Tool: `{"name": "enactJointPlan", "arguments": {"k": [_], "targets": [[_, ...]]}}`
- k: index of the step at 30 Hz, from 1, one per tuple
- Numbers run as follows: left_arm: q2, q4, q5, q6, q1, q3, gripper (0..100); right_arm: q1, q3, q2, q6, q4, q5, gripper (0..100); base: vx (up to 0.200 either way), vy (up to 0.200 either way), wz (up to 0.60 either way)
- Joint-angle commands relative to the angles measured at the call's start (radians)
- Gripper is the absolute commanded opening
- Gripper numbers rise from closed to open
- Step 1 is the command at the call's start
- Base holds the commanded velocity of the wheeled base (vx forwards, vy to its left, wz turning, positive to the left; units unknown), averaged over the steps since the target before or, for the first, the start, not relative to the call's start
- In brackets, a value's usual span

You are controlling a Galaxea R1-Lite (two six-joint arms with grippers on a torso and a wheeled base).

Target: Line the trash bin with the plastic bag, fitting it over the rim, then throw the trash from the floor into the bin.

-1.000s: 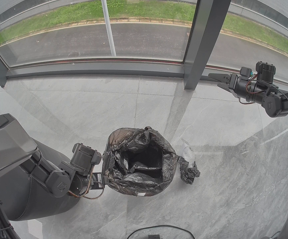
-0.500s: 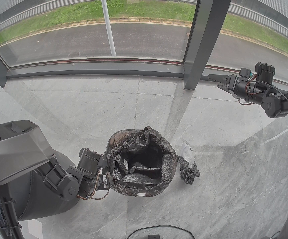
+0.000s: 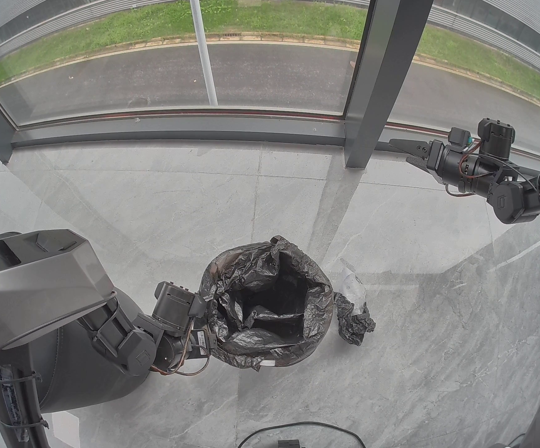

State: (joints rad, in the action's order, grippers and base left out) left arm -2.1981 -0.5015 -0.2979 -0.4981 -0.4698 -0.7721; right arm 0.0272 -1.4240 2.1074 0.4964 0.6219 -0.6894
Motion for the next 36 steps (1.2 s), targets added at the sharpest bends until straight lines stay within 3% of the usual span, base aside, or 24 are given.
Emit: {"name": "enactJointPlan", "arguments": {"k": [1, 10, 25, 36], "targets": [[-0.019, 0.000, 0.013, -0.007, 0.000, -0.013, 100, 0.000, 0.001, 0.005, 0.001, 0.001, -0.001, 100, 0.000, 0.000, 0.00], [-0.023, 0.001, 0.034, -0.022, 0.019, -0.030, 100, 0.000, 0.001, 0.006, 0.001, 0.001, -0.001, 100, 0.000, 0.000, 0.00], [0.204, 0.040, 0.034, -0.046, 0.030, 0.082, 100, 0.000, 0.001, 0.003, 0.002, 0.001, -0.001, 100, 0.000, 0.000, 0.00], [0.348, 0.080, 0.036, -0.043, -0.015, 0.140, 100, 0.000, -0.001, 0.006, 0.002, 0.001, -0.001, 100, 0.000, 0.000, 0.00]]}}
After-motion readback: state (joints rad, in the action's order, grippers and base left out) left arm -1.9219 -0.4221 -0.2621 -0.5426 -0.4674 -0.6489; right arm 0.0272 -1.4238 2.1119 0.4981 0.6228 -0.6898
